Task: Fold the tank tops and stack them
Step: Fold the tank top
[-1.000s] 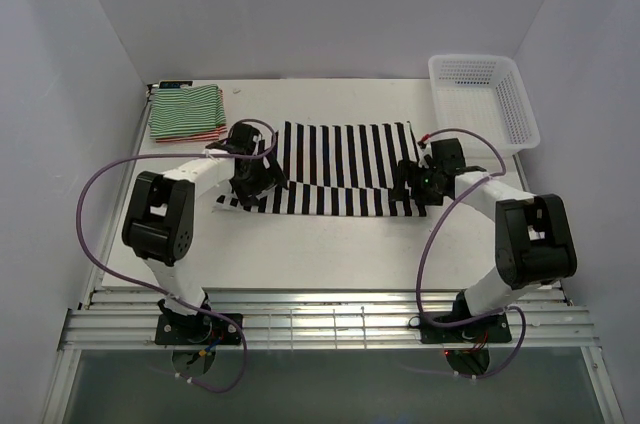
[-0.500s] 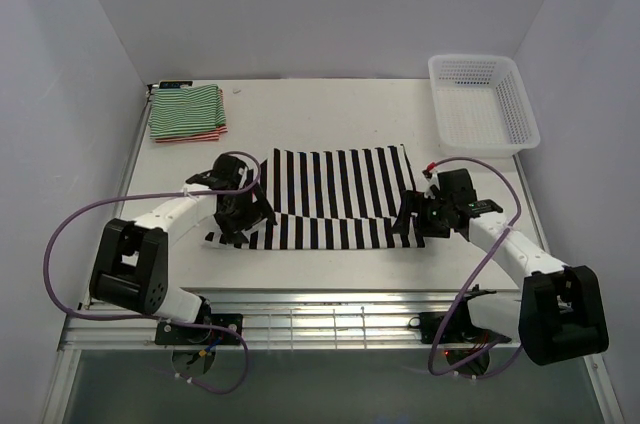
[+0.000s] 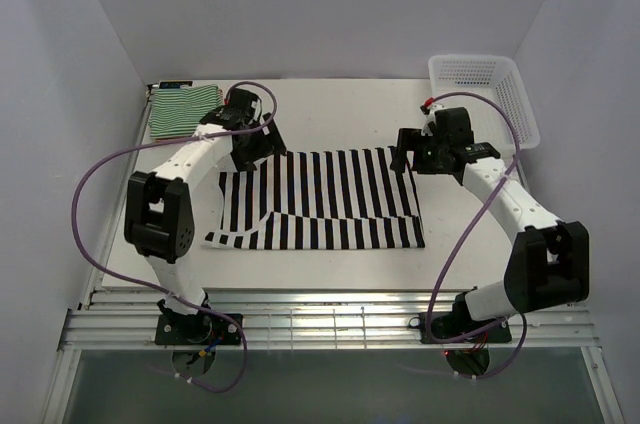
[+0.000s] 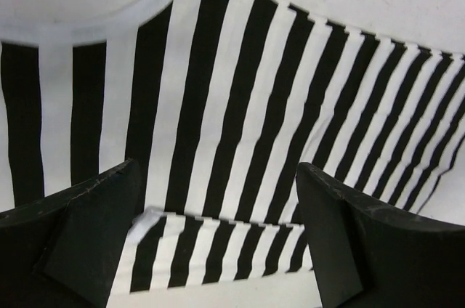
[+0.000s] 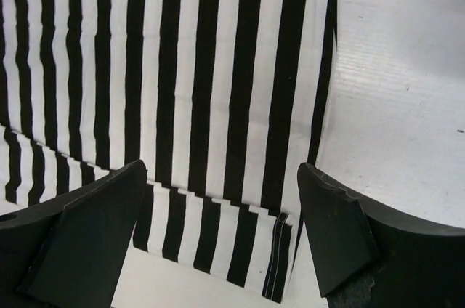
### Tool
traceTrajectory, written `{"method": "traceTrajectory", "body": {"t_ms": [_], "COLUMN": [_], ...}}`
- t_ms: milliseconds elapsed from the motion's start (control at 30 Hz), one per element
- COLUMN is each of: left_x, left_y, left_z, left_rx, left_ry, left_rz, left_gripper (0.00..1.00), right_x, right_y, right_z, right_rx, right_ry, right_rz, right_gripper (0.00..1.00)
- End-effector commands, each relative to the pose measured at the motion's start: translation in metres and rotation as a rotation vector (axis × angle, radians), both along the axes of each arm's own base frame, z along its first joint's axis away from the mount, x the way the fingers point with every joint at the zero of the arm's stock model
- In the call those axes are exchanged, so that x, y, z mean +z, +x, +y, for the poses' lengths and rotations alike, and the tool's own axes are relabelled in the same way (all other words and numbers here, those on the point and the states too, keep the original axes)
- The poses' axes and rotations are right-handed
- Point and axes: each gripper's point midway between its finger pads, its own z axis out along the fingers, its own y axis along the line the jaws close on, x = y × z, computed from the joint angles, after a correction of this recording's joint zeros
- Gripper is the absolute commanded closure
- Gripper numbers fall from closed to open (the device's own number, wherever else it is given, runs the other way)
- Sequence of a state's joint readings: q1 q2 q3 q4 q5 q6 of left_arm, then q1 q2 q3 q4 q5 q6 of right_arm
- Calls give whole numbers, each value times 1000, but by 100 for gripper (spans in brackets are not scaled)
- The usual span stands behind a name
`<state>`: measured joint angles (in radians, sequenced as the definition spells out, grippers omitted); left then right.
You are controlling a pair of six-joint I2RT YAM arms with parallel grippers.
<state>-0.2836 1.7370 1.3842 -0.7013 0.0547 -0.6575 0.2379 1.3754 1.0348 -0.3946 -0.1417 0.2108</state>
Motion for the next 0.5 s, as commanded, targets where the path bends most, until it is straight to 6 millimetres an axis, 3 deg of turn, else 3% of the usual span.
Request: {"method": "traceTrajectory", "body": {"t_ms": [0, 100, 133, 200, 333, 467], "left_x": [0, 4, -9, -15, -31, -43], "left_y": [43, 67, 74, 84, 110, 122], "left_z": [10, 12, 12, 11, 7, 8], "left_rx": [-10, -11, -29, -46, -65, -75], "left_ry": [93, 116, 136, 147, 170, 189], "left_rz": [-53, -86, -76, -79, -81, -73], "left_gripper": [2, 2, 2, 2, 2, 17], "right_x": [19, 15, 13, 3, 2, -6], "right_y": [44, 71, 76, 88, 114, 127], "right_z": [1, -4, -3, 2, 7, 8], "right_rx": [-22, -46, -42, -32, -39, -50], "right_ry": [-43, -98, -105, -109, -107, -117], "right_rz": [-85, -87, -81, -59, -72, -67], "right_gripper": [10, 10, 10, 10, 10, 10]}}
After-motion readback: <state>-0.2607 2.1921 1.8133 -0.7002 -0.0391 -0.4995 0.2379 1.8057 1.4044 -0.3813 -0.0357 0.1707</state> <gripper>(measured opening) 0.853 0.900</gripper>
